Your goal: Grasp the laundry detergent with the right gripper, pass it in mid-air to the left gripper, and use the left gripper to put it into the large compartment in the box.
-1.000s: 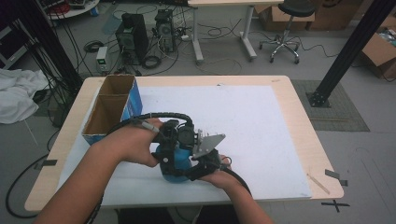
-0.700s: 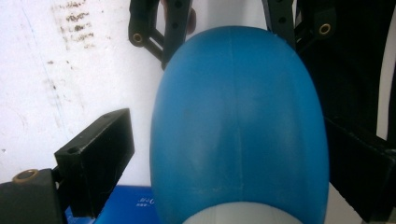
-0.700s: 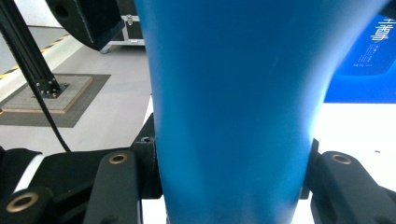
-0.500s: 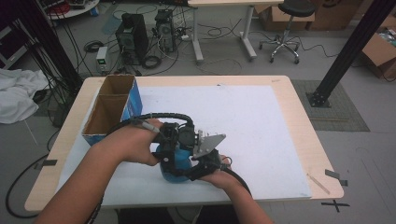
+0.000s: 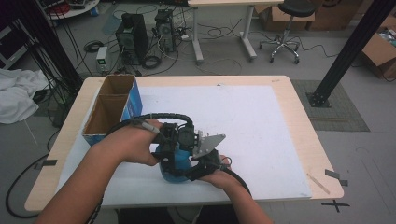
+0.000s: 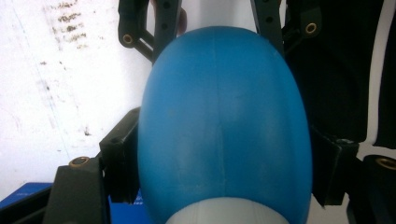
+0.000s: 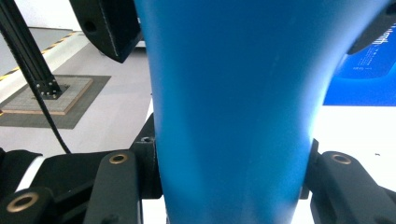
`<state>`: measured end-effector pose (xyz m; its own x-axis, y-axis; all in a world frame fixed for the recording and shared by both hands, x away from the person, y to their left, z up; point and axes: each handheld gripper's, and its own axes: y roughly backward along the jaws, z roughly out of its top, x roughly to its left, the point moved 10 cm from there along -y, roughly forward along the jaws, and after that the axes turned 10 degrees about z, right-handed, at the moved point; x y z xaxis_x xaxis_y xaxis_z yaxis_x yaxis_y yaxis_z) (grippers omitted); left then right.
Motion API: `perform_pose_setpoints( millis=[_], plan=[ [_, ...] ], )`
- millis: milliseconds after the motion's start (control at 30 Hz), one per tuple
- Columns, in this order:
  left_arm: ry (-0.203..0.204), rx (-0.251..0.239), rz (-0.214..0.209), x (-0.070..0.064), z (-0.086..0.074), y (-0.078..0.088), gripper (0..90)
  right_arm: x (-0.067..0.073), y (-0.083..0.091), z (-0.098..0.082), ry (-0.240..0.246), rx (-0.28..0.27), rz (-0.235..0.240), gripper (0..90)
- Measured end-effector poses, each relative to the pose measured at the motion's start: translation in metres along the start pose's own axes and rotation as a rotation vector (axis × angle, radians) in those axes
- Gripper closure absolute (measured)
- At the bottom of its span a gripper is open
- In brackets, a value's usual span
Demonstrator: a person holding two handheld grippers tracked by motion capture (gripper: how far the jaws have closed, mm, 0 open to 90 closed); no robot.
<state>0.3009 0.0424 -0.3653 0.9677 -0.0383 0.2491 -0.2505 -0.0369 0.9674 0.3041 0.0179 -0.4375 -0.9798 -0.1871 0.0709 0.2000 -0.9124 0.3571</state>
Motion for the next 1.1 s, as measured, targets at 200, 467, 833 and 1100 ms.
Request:
perform_pose_setpoints(
  millis=[200, 467, 833, 1100],
  plan=[
    [0.01, -0.003, -0.002, -0.0006, -0.0004, -0.0011, 30.5, 0.0001, -0.0012, -0.0002, 0.002, 0.004, 0.002, 46.3],
    [0.012, -0.004, 0.008, 0.0003, -0.0014, -0.002, 32.1, -0.0006, -0.0025, -0.0001, 0.002, 0.004, 0.002, 46.4],
    [0.01, -0.001, 0.01, 0.0006, -0.0014, -0.0011, 37.0, 0.0, -0.0021, 0.0007, 0.007, 0.003, 0.005, 46.5],
    [0.015, -0.007, -0.008, -0.0008, -0.0017, -0.0025, 38.6, 0.0011, -0.0028, -0.0006, 0.004, 0.001, 0.011, 46.6]
  ],
)
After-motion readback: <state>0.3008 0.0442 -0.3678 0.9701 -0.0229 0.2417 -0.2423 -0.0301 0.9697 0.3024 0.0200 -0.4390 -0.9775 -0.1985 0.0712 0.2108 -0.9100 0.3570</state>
